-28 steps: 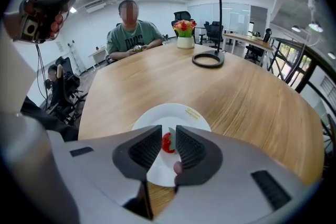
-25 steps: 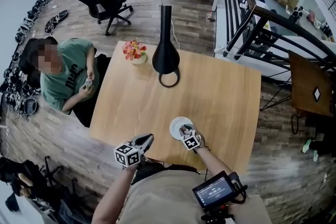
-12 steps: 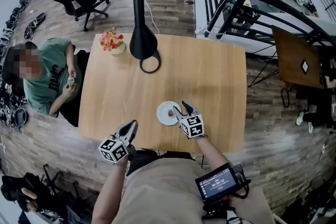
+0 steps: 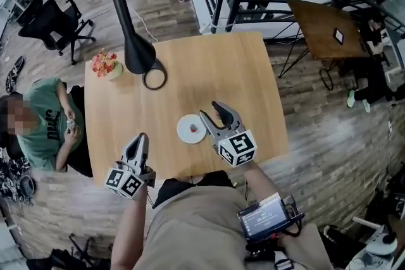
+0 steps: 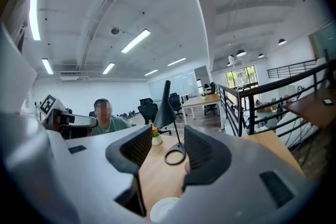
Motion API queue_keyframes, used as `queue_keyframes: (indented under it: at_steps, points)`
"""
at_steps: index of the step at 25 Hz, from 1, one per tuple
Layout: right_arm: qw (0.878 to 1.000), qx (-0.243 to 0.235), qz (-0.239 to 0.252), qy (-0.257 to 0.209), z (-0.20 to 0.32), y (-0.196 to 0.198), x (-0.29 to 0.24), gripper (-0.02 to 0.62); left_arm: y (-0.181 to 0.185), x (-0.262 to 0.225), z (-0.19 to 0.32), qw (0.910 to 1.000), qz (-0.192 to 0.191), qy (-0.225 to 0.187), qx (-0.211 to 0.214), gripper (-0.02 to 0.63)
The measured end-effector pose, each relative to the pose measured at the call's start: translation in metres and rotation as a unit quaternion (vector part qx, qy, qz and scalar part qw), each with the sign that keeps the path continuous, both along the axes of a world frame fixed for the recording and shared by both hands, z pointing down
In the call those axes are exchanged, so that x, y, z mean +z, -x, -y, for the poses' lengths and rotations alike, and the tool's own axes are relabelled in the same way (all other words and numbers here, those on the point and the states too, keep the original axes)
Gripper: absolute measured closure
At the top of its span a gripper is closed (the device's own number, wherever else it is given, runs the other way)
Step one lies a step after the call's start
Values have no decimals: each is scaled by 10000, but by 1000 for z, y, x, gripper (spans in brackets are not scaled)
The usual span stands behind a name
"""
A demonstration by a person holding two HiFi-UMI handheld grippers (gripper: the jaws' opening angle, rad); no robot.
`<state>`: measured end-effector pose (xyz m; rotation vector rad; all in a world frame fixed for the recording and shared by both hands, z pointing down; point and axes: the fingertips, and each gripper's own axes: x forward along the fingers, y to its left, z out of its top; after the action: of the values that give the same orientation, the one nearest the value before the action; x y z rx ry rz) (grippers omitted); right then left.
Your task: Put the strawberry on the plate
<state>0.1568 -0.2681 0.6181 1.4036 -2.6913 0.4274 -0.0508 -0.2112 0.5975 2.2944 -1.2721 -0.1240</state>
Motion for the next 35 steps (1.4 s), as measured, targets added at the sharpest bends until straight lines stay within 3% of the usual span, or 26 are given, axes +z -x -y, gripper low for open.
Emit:
queue_keyframes:
  at_steps: [8,13,24,28,35]
  points:
    - [9931,833,-209,-799,-71,4,-97,408,20,-70,-21,9950,1,-716,703,601]
    - [9894,787,-351,-1167,-113,35,-132,408,62,-94,-48,9914,46,-1086,730,601]
    - [9855,955,-877,-1095,-189,89,-126,408,158,-62,-115,9927,-73,-1101,494,601]
    - [9845,948,-1009,-1071,-208,100,-121,408,174,-52,-134,9936,-164,-1029,441,601]
    - [9864,696,-1211,-866,-231,115,-81,408,185,-42,-168,9935,148,-1013,499,601]
